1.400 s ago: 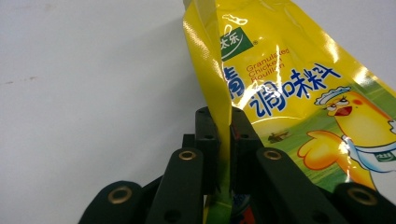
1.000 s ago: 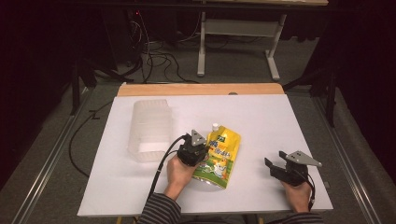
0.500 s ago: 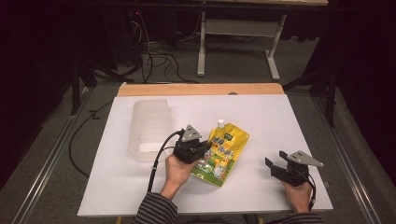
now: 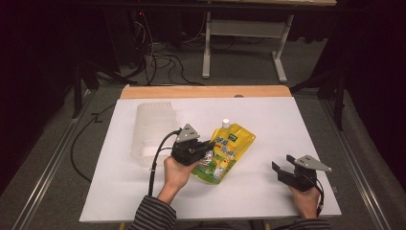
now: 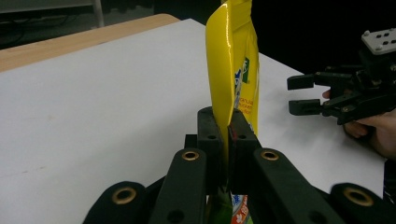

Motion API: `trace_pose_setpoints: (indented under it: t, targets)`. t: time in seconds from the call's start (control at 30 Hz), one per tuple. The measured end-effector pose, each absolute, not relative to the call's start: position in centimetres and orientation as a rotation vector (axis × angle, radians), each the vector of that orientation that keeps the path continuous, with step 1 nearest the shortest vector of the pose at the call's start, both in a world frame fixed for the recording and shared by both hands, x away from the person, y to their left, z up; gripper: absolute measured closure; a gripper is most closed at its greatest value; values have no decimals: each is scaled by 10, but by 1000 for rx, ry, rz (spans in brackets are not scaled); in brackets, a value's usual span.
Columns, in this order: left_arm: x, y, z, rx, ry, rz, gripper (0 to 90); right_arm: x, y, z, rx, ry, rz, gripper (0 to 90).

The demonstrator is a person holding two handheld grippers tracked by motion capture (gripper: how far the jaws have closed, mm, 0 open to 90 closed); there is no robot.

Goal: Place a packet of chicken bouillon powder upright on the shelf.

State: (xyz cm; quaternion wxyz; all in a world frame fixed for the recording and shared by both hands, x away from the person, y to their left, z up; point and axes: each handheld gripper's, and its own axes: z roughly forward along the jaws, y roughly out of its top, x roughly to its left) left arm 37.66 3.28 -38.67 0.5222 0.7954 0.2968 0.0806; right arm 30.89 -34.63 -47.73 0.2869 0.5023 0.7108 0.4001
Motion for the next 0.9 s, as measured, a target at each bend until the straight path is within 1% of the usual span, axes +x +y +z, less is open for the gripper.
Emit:
trace_pose_setpoints:
  t: [0.23, 0.53, 0.9]
  targets:
    - [373, 50, -370, 1851, 701, 204, 871, 309, -346, -477, 1334, 1904, 1070, 324]
    - [377, 68, -347, 1826, 698, 250, 870, 309, -347, -477, 1332, 1917, 1076, 326]
    - [378, 92, -337, 1780, 727, 303, 870, 309, -346, -477, 1330, 1909, 1073, 326]
